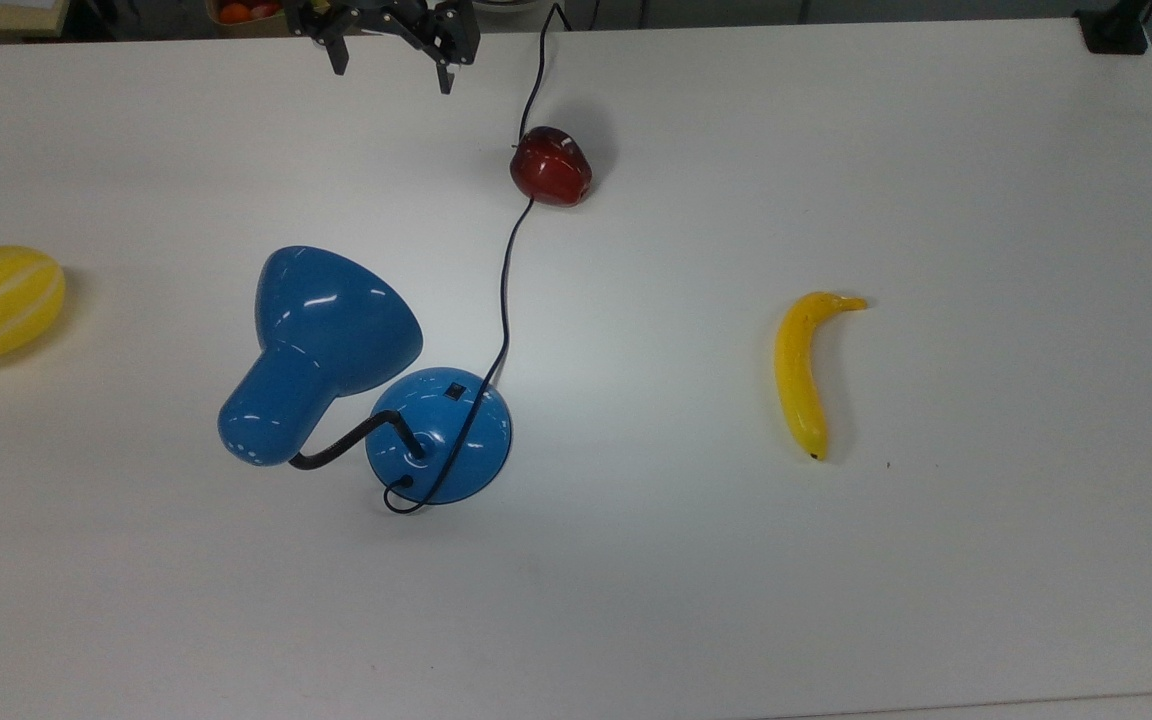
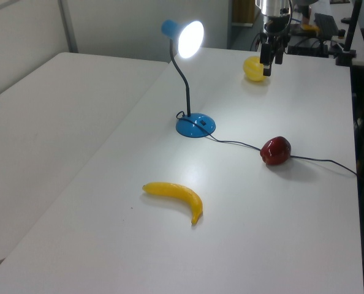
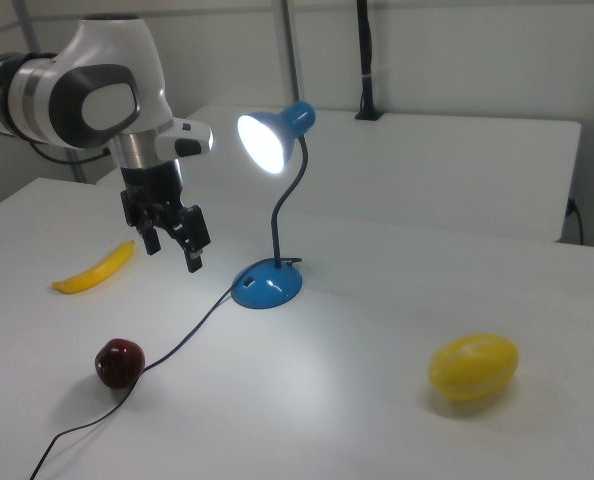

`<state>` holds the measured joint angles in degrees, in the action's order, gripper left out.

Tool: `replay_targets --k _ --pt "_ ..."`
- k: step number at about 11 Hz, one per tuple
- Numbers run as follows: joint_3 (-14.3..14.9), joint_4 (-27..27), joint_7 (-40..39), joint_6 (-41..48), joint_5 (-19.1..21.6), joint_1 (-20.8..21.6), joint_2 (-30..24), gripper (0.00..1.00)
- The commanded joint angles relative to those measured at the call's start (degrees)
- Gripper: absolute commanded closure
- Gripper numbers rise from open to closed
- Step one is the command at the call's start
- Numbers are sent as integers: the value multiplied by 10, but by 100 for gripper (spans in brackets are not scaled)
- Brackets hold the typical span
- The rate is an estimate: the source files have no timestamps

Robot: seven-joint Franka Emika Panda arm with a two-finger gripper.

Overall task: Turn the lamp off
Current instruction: 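Move the gripper toward the blue lamp's round base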

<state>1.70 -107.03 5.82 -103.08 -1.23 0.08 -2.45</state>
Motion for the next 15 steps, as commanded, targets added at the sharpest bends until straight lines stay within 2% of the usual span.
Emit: replay_targets --k 1,5,6,7,8,13,15 --pt "3 0 -1 8 -4 -4 -12 0" --pt "3 0 -3 -23 -3 -3 -1 0" --pt "3 0 -5 -44 -3 -3 4 22" --pt "3 -1 -12 -61 -2 -3 9 78" --pt "3 -2 -16 -84 4 -3 19 100" --pt "-1 -1 -3 -224 20 4 86 100" --pt "-3 1 33 -291 22 5 119 100"
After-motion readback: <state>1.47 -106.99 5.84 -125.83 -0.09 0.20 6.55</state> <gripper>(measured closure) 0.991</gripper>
